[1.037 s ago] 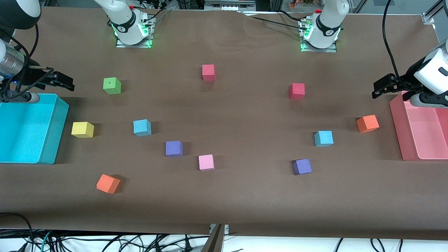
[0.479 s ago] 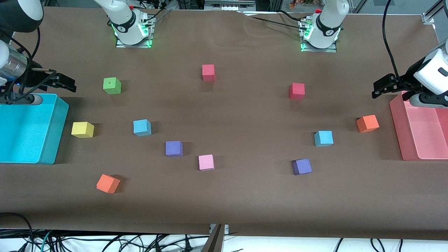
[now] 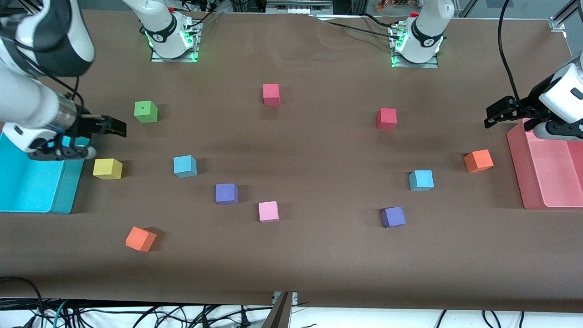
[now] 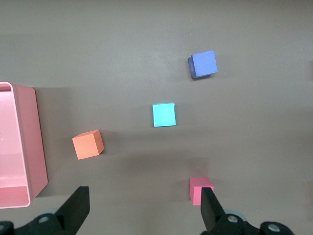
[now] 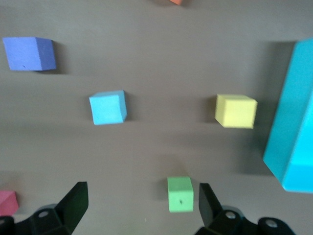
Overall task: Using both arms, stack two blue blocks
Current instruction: 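Reach the right gripper down to the light blue cube and grasp it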
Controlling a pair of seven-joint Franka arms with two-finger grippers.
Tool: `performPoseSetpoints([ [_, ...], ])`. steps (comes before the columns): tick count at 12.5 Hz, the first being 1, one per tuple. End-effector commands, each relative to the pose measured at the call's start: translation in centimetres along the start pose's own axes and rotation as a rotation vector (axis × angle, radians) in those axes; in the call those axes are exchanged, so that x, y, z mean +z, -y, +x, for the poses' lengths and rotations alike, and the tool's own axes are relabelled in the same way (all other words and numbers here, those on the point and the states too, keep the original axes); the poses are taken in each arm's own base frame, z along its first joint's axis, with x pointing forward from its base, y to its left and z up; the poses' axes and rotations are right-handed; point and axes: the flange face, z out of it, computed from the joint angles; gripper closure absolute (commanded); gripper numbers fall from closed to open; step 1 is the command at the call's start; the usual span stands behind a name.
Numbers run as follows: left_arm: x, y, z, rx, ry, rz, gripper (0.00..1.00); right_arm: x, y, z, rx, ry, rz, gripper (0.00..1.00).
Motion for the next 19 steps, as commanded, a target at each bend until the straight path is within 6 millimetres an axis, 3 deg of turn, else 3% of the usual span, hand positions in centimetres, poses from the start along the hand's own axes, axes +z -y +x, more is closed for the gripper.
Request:
performPoseSetpoints([
  [1,-0.5,0.2,0.3,0.016,0.009,0.031,0.0,3.6,2.8,2.3,-0.04,-0.026,0.007,0.0],
  [4,-0.2,0.2,0.4,0.016,0.02,0.03,0.0,10.5,4.6,4.2,-0.076,-0.071,0.017,0.0],
  [9,-0.1,0.2,0.5,0.016,0.023,0.03,0.0,20.8,7.0,4.3,-0.095,-0.026,0.039,0.0],
  [11,-0.1,0.3,0.5,0.013,0.023,0.03,0.0,23.1,7.1,3.7,-0.095,-0.053,0.045,0.0],
  [17,0.1,0.3,0.5,0.011,0.028,0.029,0.0,27.2,8.3,2.5,-0.082,-0.003,0.05,0.01],
  [18,-0.2,0.3,0.6,0.011,0.02,0.03,0.0,27.2,8.4,2.8,-0.083,-0.031,0.054,0.16],
  [19,-0.2,0.3,0.7,0.011,0.021,0.03,0.0,27.0,8.3,2.9,-0.085,-0.036,0.053,0.47],
])
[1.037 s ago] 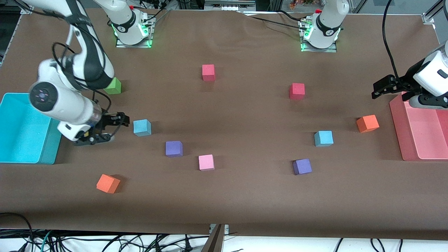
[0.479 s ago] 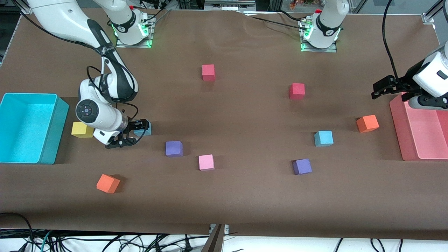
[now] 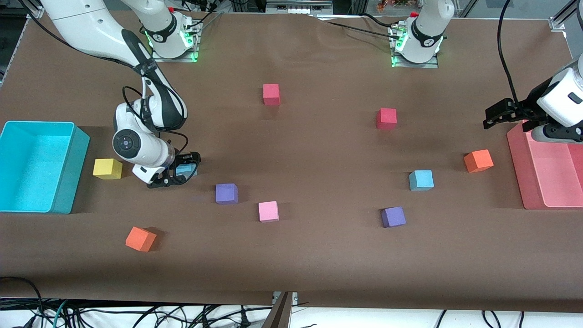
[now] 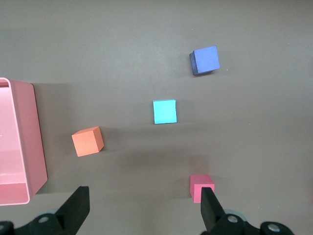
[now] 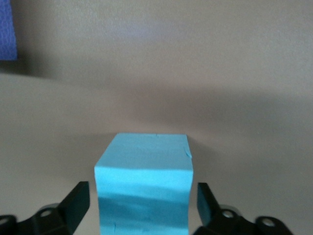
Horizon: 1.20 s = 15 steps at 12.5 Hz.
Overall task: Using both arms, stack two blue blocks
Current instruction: 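Lift the blue cube with the right gripper while the left gripper reaches out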
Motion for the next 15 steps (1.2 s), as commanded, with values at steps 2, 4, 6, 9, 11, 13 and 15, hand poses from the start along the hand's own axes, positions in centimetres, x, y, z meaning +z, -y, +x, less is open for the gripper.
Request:
performPoseSetpoints([
  [2,-0.7,0.1,0.5,0.015,0.004,0.031,0.0,-0.3,0.1,0.1,0.005,-0.026,0.001,0.7],
  [4,-0.6,0.1,0.6,0.015,0.006,0.031,0.0,-1.9,0.3,0.3,-0.007,-0.043,-0.002,0.7],
  [6,-0.6,0.1,0.6,0.013,0.004,0.031,0.0,-5.6,1.5,0.4,-0.021,-0.021,-0.007,0.7],
  [9,-0.6,0.1,0.6,0.013,0.004,0.031,0.0,-12.6,3.3,1.4,0.013,0.062,-0.015,0.7],
  [11,-0.6,0.3,0.6,0.009,0.006,0.031,0.0,-15.8,6.8,1.8,0.059,0.069,-0.023,0.7],
  [13,-0.2,1.1,0.8,-0.01,0.013,0.029,0.0,-15.9,12.1,1.9,0.127,0.045,-0.018,0.7],
  [15,0.0,1.5,0.8,-0.016,0.016,0.029,0.0,-14.3,17.2,2.8,0.185,0.003,0.017,0.7],
])
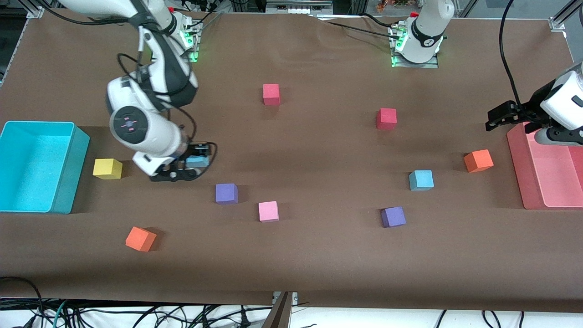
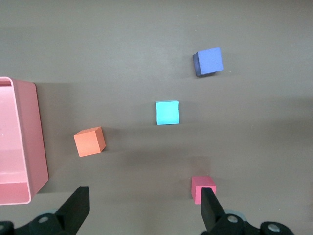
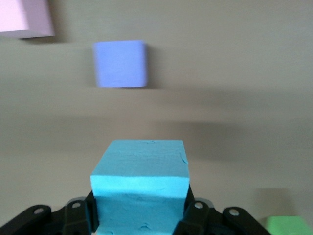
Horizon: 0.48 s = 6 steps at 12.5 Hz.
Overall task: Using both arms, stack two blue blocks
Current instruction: 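Lift the blue cube with the right gripper while the left gripper reaches out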
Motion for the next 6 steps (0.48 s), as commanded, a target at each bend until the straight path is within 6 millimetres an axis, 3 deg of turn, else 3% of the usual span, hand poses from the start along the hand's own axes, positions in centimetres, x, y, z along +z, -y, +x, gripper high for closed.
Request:
performPoseSetpoints([
  [1,-0.4,0.7,0.4,-0.003,0.009,0.029,0.0,2.6,6.3,0.9,0.065,-0.04,0.049,0.7],
  [4,0.1,0.6,0.7,-0.001,0.015,0.029,0.0,5.3,13.1,1.3,0.102,-0.056,0.088,0.7],
  [6,1.0,0.6,1.1,0.002,0.024,0.032,0.0,7.6,16.2,1.0,0.107,-0.044,0.085,0.7],
])
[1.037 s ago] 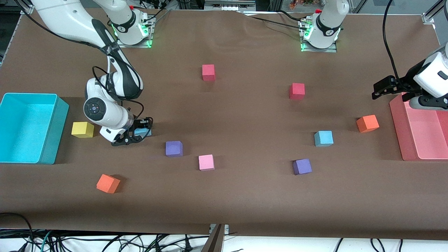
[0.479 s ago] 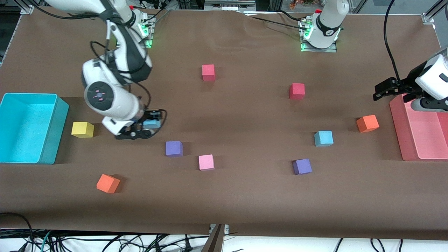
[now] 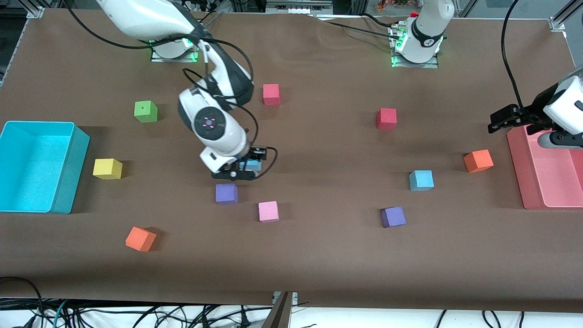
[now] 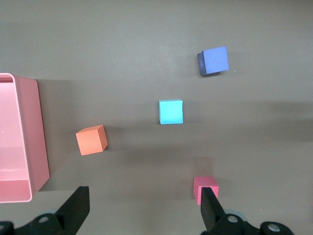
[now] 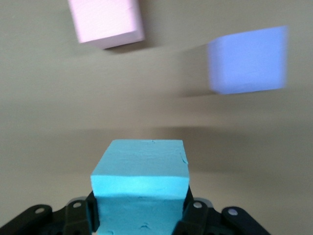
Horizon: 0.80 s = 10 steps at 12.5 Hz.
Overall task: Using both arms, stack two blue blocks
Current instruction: 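Lift the blue cube with the right gripper while the left gripper reaches out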
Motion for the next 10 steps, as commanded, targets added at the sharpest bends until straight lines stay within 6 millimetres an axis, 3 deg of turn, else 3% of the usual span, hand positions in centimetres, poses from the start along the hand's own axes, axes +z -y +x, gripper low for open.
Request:
performPoseSetpoints([
  [1,1.3,0.0,1.3,0.013,0.028,0.04,0.0,2.3,3.0,0.5,0.012,-0.008,0.011,0.7],
  [4,1.6,0.1,1.5,0.01,0.033,0.04,0.0,4.8,3.4,0.4,-0.02,-0.033,-0.019,0.7],
  [7,3.0,0.2,2.6,0.014,0.026,0.052,0.0,5.9,3.5,0.1,-0.042,-0.036,-0.044,0.7],
  [10,9.2,1.1,4.5,0.027,0.089,0.128,0.0,6.9,3.6,0.1,-0.032,-0.038,-0.038,0.7],
])
